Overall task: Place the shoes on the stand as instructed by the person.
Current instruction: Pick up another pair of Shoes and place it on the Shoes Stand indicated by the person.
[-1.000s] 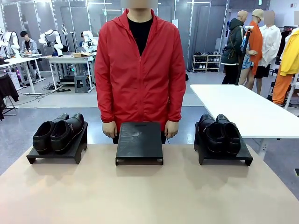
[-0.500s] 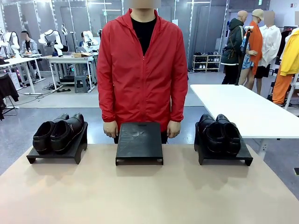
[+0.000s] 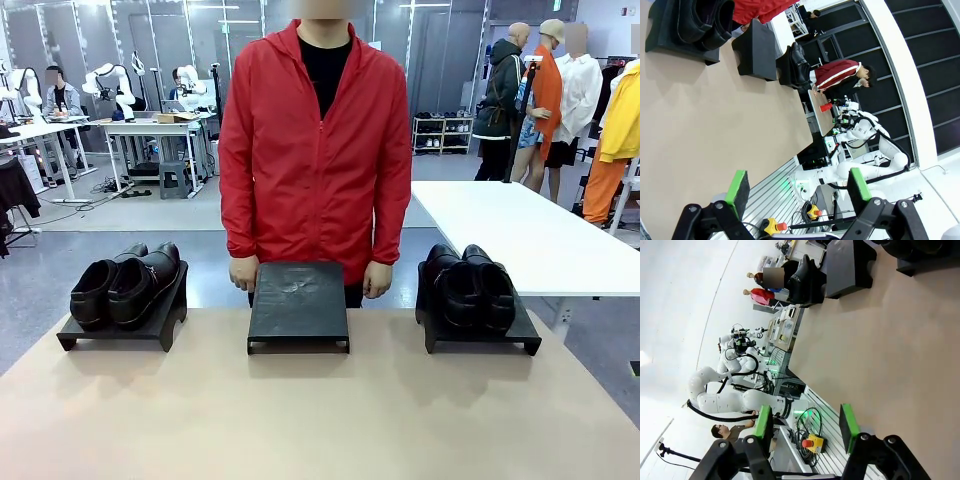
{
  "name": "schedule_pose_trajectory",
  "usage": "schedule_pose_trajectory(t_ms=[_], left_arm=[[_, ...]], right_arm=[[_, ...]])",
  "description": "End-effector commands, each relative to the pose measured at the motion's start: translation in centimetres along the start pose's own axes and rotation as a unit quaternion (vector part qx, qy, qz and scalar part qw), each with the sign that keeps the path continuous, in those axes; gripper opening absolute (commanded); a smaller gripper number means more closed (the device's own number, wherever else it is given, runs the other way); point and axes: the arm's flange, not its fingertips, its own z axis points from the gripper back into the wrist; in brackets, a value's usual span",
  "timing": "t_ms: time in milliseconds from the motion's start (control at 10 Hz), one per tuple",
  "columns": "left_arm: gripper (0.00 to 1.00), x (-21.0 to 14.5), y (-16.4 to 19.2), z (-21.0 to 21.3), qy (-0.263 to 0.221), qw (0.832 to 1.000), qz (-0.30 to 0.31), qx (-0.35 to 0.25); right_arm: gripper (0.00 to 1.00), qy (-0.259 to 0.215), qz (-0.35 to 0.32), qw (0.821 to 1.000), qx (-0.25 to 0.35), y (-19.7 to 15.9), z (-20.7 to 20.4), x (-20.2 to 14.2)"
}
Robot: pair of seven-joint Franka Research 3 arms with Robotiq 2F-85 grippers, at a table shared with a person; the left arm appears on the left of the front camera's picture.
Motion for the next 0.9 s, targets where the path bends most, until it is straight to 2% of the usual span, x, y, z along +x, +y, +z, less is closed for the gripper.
schedule_pose_trajectory(t_ms=[0,800], left_arm=[[1.00,-0.29,-0.22,0.07,0.003,1.000,-0.013,-0.004],[1.00,-0.29,-0.22,0.07,0.003,1.000,-0.013,-0.004]], right_arm=[[0.68,-0.004,0.012,1.000,0.006,-0.06,-0.04,-0.09],[0.68,-0.004,0.012,1.000,0.006,-0.06,-0.04,-0.09]])
